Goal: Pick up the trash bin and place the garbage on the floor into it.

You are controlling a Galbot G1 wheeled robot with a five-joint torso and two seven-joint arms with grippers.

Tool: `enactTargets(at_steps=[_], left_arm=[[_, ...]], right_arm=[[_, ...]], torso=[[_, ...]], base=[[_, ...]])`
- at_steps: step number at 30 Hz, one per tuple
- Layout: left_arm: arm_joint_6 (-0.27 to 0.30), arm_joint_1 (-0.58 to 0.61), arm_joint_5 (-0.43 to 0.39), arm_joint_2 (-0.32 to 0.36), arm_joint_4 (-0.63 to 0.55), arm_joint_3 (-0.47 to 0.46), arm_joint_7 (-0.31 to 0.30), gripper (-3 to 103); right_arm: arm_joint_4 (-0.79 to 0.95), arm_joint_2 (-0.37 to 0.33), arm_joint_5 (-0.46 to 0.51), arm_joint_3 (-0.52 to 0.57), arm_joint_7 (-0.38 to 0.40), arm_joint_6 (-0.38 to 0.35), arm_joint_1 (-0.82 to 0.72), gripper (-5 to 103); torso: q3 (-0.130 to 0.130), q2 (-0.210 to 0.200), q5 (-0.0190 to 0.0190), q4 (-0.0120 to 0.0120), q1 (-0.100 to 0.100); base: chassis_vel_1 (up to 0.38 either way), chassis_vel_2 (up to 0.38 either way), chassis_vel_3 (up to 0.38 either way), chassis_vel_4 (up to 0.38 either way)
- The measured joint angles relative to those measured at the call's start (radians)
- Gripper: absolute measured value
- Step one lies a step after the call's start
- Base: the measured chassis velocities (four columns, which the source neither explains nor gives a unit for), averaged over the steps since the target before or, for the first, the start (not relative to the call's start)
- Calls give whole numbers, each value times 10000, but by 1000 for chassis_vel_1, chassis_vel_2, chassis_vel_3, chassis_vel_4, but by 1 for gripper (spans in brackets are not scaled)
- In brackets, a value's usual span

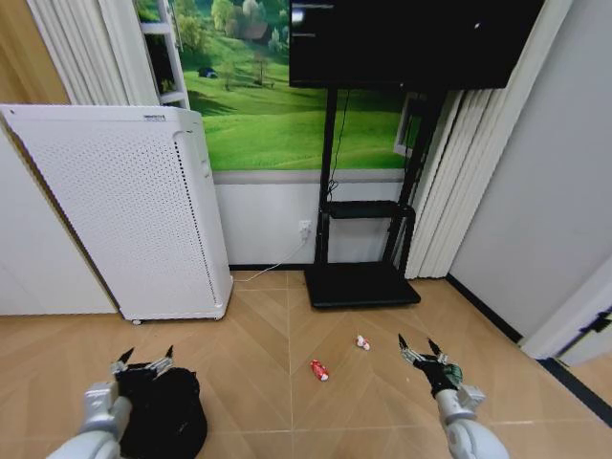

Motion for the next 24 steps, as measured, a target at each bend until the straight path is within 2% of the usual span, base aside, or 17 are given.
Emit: enactTargets(at_steps=[1, 3, 4, 8, 9, 11, 15, 17, 18, 19, 21, 22, 24], left_arm=[[0, 0, 0, 0, 0, 0, 0, 100], [-598, 680, 0, -236, 238, -726, 438, 100], [-598, 680, 0, -236, 238, -726, 438, 100], [-1639, 1616, 30, -836, 958, -1432, 824, 100], [-1639, 1616, 30, -836, 958, -1432, 824, 100], [-2073, 1945, -65, -1169, 1277, -1599, 899, 100], [-2191, 2023, -245, -1353, 1542, -1630, 889, 100], [-1837, 1895, -467, -1470, 1624, -1599, 546, 100], [-1150, 1719, -586, -1562, 1600, -1582, 81, 100], [-1150, 1719, -586, -1562, 1600, -1582, 81, 100], [93, 1345, -950, -1629, 1459, -1548, -616, 100], [93, 1345, -950, -1629, 1459, -1548, -616, 100], [1095, 793, -1100, -1510, 1329, -1426, -828, 100]], right_arm=[[0, 0, 0, 0, 0, 0, 0, 100], [-90, 111, 4, -81, 65, -109, 36, 100], [-90, 111, 4, -81, 65, -109, 36, 100], [-229, 223, 8, -227, 168, -326, 164, 100], [-229, 223, 8, -227, 168, -326, 164, 100], [-430, 266, 16, -318, 268, -391, 257, 100], [-603, 299, 16, -369, 301, -405, 308, 100], [-711, 320, -11, -397, 303, -405, 321, 100], [-766, 336, -32, -413, 303, -393, 320, 100], [-766, 336, -32, -413, 303, -393, 320, 100], [-831, 341, -53, -428, 304, -343, 302, 100], [-831, 341, -53, -428, 304, -343, 302, 100], [-982, 314, -61, -430, 303, -213, 286, 100]], torso=[[0, 0, 0, 0, 0], [8, 11, 4, 4, 4], [8, 11, 4, 4, 4], [20, 28, 0, 8, 8], [20, 28, 0, 8, 8], [25, 34, 0, 9, 11], [31, 40, 0, 6, 13], [34, 44, 1, 3, 14], [36, 47, 0, 1, 15], [36, 47, 0, 1, 15], [39, 51, 1, 6, 16], [39, 51, 1, 6, 16], [44, 56, 0, 3, 17]], base=[[0, 0, 0, 0], [0, 0, 0, 0], [0, 0, 0, 0], [0, 0, 0, 0], [0, 0, 0, 0], [0, 0, 0, 0], [0, 0, 0, 0], [0, 0, 0, 0], [0, 0, 0, 0], [0, 0, 0, 0], [0, 0, 0, 0], [0, 0, 0, 0], [0, 0, 0, 0]])
